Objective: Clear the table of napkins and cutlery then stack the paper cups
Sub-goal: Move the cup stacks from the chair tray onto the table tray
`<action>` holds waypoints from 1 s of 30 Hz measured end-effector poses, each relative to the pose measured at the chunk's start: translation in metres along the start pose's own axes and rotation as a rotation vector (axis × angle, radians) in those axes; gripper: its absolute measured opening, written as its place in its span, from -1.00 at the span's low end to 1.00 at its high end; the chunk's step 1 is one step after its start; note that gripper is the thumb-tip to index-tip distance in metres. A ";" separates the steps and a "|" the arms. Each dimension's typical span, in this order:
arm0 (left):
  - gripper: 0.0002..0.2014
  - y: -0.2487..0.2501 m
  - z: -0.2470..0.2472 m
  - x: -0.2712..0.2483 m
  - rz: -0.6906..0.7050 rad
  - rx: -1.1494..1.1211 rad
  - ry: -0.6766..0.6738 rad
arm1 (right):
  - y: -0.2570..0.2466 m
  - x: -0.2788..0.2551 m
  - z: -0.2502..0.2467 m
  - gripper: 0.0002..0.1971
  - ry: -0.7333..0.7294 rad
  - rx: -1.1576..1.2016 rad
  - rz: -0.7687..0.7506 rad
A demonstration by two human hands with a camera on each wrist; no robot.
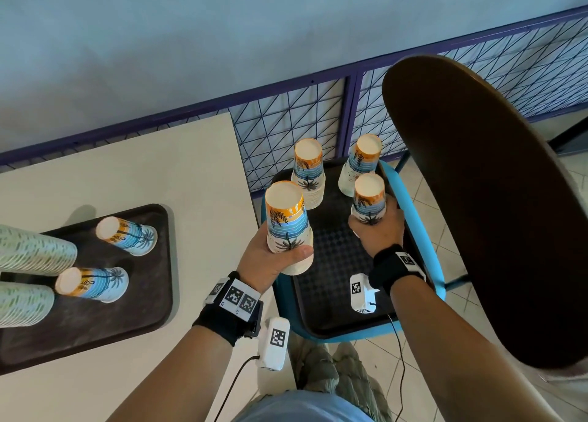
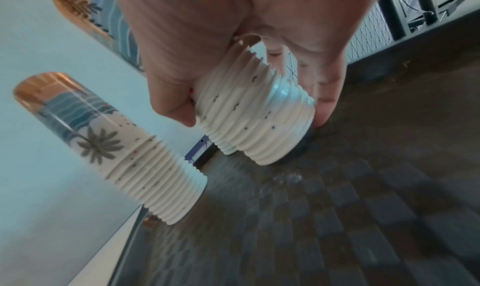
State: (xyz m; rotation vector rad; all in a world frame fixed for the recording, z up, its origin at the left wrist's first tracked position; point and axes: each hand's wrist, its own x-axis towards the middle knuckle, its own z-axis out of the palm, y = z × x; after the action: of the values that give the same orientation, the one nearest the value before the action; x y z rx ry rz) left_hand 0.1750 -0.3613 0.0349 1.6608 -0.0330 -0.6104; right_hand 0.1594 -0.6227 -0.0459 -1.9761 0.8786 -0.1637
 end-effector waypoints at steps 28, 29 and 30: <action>-0.16 -0.025 -0.326 -0.178 0.264 0.143 0.634 | -0.231 -0.245 0.259 -0.16 -0.547 0.200 -0.422; -0.10 -0.024 -0.339 -0.172 0.267 0.133 0.645 | -0.244 -0.245 0.267 -0.18 -0.526 0.199 -0.435; -0.07 -0.023 -0.349 -0.166 0.268 0.117 0.644 | -0.254 -0.243 0.275 -0.20 -0.503 0.200 -0.444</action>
State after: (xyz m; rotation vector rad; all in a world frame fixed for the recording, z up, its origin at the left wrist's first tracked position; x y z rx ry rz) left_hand 0.1670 0.0209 0.0942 1.8598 0.1755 0.1450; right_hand 0.2334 -0.1949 0.0607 -1.8733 0.0920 -0.0019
